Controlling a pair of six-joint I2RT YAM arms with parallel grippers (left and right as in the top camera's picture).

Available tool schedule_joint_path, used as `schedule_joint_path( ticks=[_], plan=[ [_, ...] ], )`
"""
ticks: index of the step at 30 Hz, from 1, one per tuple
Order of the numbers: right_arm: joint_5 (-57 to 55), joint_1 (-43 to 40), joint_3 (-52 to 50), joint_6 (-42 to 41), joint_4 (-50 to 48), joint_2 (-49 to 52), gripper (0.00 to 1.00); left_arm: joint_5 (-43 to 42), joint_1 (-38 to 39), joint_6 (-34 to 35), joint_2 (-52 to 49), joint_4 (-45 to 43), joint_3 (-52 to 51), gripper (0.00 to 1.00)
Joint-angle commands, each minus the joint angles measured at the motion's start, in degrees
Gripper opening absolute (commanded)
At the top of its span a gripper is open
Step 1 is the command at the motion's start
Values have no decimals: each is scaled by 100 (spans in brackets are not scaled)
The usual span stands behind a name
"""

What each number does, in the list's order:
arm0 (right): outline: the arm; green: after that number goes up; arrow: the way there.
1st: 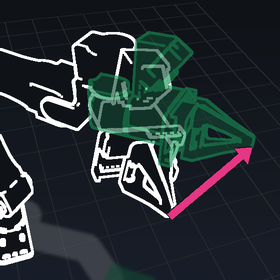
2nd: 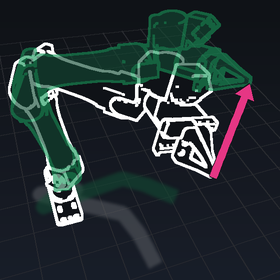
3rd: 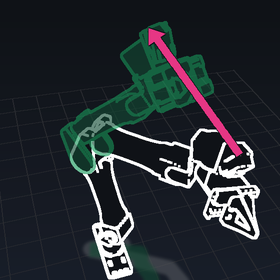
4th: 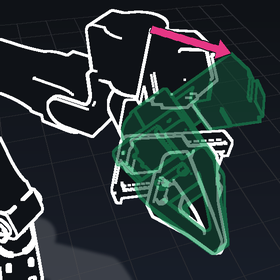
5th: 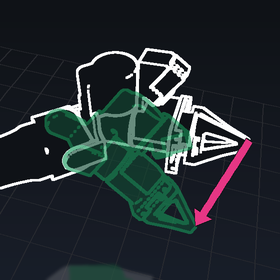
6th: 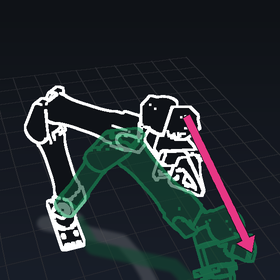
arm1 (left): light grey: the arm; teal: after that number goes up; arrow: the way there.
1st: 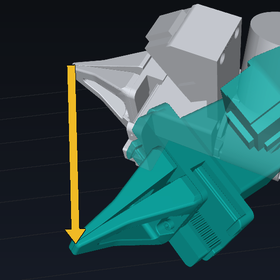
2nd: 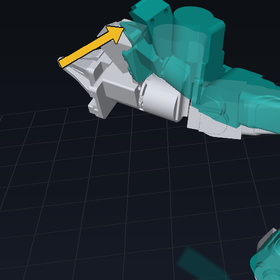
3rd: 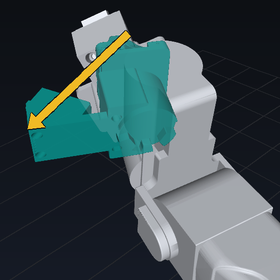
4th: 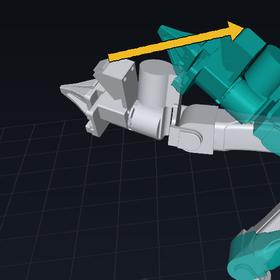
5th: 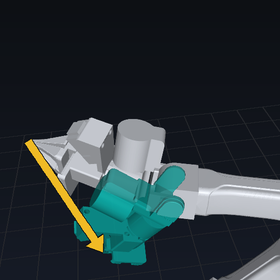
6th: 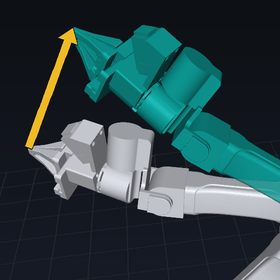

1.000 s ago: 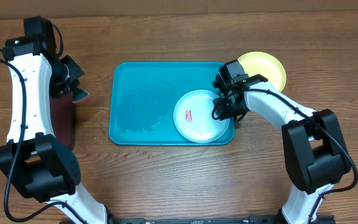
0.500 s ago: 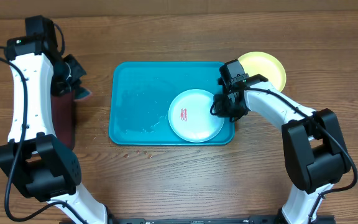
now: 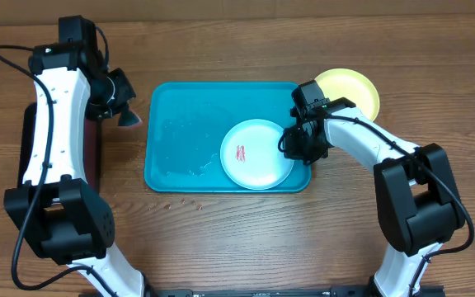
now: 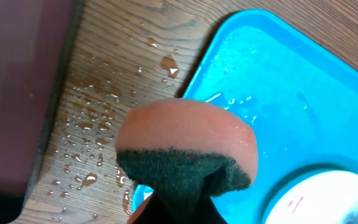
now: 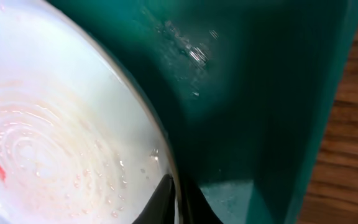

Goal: Clean dirty plates on tray and stack at the side
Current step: 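Move the right gripper back and pull the light-blue plate toward center, then bring the sponge from the dark tray to the light-blue plate, left gripper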

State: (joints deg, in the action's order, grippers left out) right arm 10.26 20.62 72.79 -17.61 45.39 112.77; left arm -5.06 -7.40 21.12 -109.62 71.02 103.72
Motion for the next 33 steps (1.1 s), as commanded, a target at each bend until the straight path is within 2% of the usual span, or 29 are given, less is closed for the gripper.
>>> schedule_joint_path(
  ticks=[1,10,15,19,22,33],
  plan=[
    [118,79,-81,-114,-273,256,4,-240,195,-192,22,-17,-42,4],
    [181,505,-81,-369,-1200,258,4,-247,925,-315,22,-28,-83,4],
    [125,708,-81,-555,-1615,328,4,-247,1456,-262,22,-328,-496,4],
    [-59,756,-81,-820,-1735,442,4,-256,1880,31,22,-1008,-1213,4],
    [-59,780,-81,-822,-1818,535,4,-595,2304,101,22,-1829,-1893,4],
    [-81,990,-81,-820,-1985,588,4,-579,2881,918,20,-3143,-2612,4]
  ],
)
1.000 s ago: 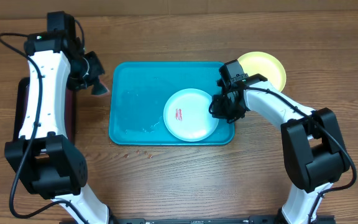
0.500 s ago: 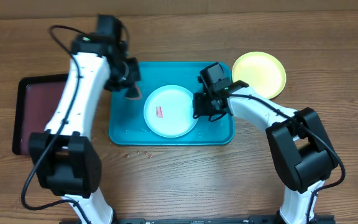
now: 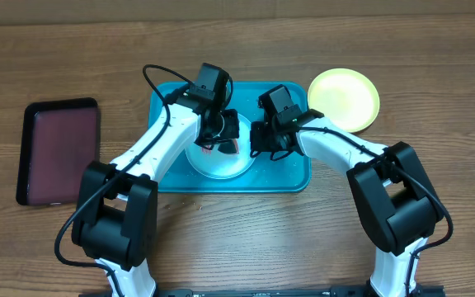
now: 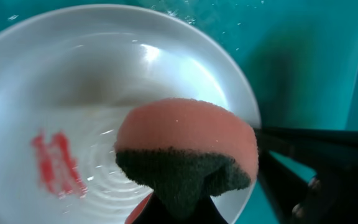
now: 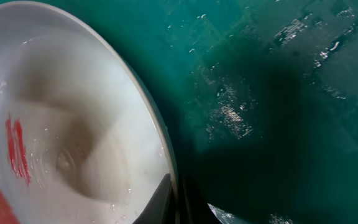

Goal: Clean dirty plates on tray and stack at the side
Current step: 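Bring the sponge from the dark tray to the light-blue plate, left gripper, then scrub the light-blue plate's red marks with the left gripper's sponge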

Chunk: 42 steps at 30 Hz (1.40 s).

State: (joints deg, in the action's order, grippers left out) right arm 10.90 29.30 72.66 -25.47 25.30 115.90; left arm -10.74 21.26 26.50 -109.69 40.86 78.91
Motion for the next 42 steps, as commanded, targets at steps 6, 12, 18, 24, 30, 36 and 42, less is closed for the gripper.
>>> schedule_joint_path(
  ticks=[6,12,18,24,30,36,42],
  plan=[
    [-136,122,-68,-444,2,275,4,691,13,481,-114,-149,-164,4],
    [-142,122,-68,-776,11,275,4,496,-87,479,-306,-192,-153,5],
    [-140,122,-66,-778,44,275,4,479,-267,350,-308,-94,-153,7],
    [-140,122,-66,-776,22,275,4,487,-282,195,-378,28,-173,5],
    [-140,122,-66,-774,96,275,4,1211,-339,173,-658,216,-173,6],
    [-140,122,-66,-756,94,275,4,1582,-409,-179,-695,304,-162,8],
    [-140,122,-66,-756,94,275,4,1362,-409,-186,-693,251,-127,8]
  ],
)
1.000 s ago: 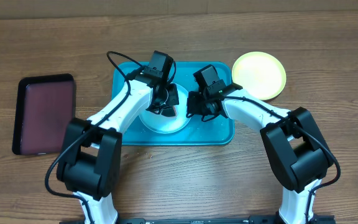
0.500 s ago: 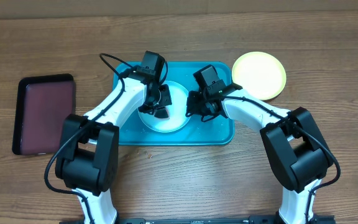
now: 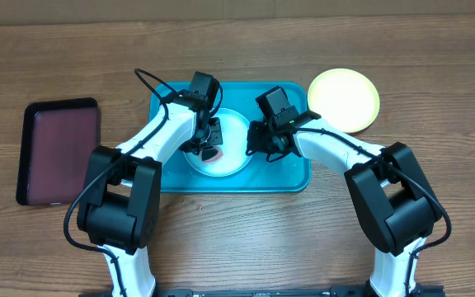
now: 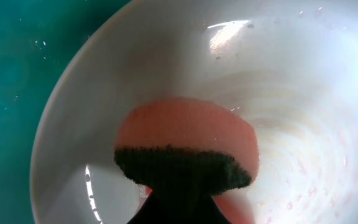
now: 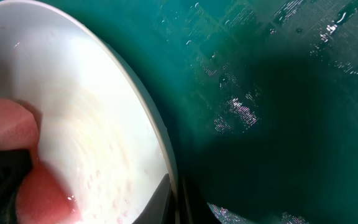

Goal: Clean dirty plates on tray and stack at the side
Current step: 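Scrub the light-blue plate's red marks with the left gripper's sponge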

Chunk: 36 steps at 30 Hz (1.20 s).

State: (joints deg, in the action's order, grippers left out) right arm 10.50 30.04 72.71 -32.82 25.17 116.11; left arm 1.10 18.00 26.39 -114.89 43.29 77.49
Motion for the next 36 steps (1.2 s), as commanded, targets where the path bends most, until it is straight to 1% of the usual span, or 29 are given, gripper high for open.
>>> schedule_joint_path(
  ticks=[1,3,4,6,8,14,16,18,19,20,24,26,30,34,36],
  plan=[
    [-98,48,-70,-22,105,254,4,15,-83,-175,-173,-31,24,9],
    [-101,48,-70,-22,98,254,4,-474,-68,-175,-173,-173,24,8],
    [-96,48,-70,-24,83,254,4,-1021,-42,-175,-175,-328,24,8],
    [-94,48,-70,-24,70,254,4,-1390,-9,-166,-179,-472,24,7],
    [-46,48,-70,-24,59,251,4,-1620,37,-149,-201,-629,24,8],
    [-35,48,-70,-24,81,254,4,-1567,153,-164,-363,-702,24,9],
    [-35,48,-70,-22,83,254,4,-1377,144,-223,-564,-625,24,9],
    [-35,48,-70,-22,98,254,4,-881,111,-221,-702,-466,24,4],
    [-35,48,-70,-20,125,254,4,-181,57,-219,-778,-234,24,4],
    [-35,48,-70,-20,136,254,4,219,26,-221,-789,-101,24,4],
    [-37,48,-70,-20,127,254,4,1451,-118,-219,-782,417,70,4],
    [-37,48,-70,-20,114,254,4,1825,-188,-216,-782,634,116,4],
    [-37,48,-70,-20,101,254,4,2186,-315,-216,-782,966,284,4],
    [-37,48,-70,-20,103,254,4,2155,-345,-216,-782,1069,531,4],
    [-37,48,-70,-20,103,254,4,1908,-315,-214,-782,1019,584,4]
  ],
)
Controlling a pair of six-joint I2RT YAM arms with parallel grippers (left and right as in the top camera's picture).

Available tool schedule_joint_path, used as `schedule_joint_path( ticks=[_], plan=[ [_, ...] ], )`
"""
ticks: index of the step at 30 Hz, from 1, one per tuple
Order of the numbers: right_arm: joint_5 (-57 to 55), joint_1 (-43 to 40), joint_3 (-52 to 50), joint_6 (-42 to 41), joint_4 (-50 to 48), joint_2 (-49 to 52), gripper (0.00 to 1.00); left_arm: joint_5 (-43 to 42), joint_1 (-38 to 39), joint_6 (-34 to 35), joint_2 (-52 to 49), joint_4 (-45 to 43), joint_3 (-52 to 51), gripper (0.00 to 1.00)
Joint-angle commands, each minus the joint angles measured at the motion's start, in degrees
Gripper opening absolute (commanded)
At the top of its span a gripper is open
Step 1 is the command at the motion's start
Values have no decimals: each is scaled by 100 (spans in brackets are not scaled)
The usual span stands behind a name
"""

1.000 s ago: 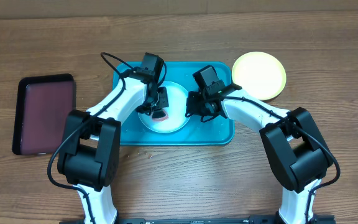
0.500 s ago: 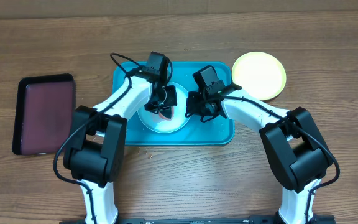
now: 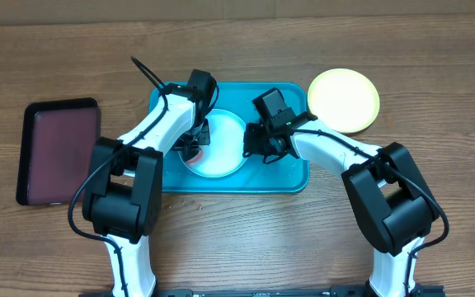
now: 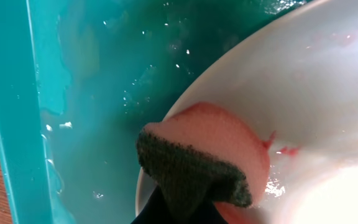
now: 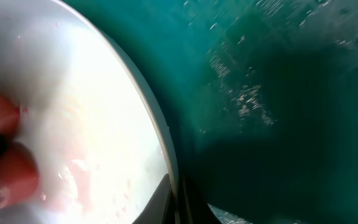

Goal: Clean dirty plates on tray and stack at the side
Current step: 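Scrub the light-blue plate's red marks with the left gripper's sponge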

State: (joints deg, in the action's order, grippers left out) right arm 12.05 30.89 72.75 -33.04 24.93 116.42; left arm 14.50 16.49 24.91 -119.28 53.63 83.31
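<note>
A white plate (image 3: 223, 147) lies in the teal tray (image 3: 291, 173), with faint red smears left on it (image 4: 288, 150). My left gripper (image 3: 192, 147) is shut on a pink sponge with a dark scouring side (image 4: 204, 158), pressed on the plate's left rim. The sponge also shows at the left of the right wrist view (image 5: 2, 168). My right gripper (image 3: 251, 144) is shut on the plate's right rim (image 5: 166, 149), one finger on each side. A clean yellow plate (image 3: 345, 99) lies on the table right of the tray.
A dark maroon tray (image 3: 58, 153) lies on the wooden table at the far left. Water beads on the teal tray's floor (image 4: 92, 112). Both arms cross over the teal tray.
The sponge has moved from the middle of the white plate to its left rim. Only faint red smears remain where it rubbed. My right gripper still holds the plate's right rim.
At first my left gripper held the sponge by the maroon tray while my right held the plate with a red stain. Then the sponge hovered over the plate, which had shifted left in the tray. It then pressed on the stain, and now sits at the left rim.
</note>
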Motion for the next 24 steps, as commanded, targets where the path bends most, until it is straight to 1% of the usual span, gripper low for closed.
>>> schedule_joint_path(
  ticks=[1,4,6,7,8,10,13,18,21,24],
  plan=[
    [-192,-37,-74,2,125,223,4,275,-146,-70,-343,-96,11,4],
    [-192,-37,-74,0,103,223,4,-1012,-105,-94,-345,-389,9,4],
    [-190,-37,-74,0,81,223,4,-2083,-68,-293,-345,-625,4,4],
    [-192,-37,-74,0,79,221,4,-2492,-42,-365,-345,-717,4,4],
    [-190,-37,-74,0,79,221,4,-2889,-7,-426,-345,-804,4,4],
    [-190,-37,-74,0,81,223,4,-3353,72,-509,-348,-898,4,4],
    [-190,-37,-74,0,81,223,4,-3469,223,-575,-352,-907,4,4],
    [-190,-37,-74,0,83,221,4,-3423,498,-909,-461,-688,2,4],
    [-190,-37,-74,0,85,223,4,-3119,529,-929,-514,-435,2,4],
    [-190,-37,-74,2,87,223,4,-2522,516,-931,-509,-118,7,4]
  ],
)
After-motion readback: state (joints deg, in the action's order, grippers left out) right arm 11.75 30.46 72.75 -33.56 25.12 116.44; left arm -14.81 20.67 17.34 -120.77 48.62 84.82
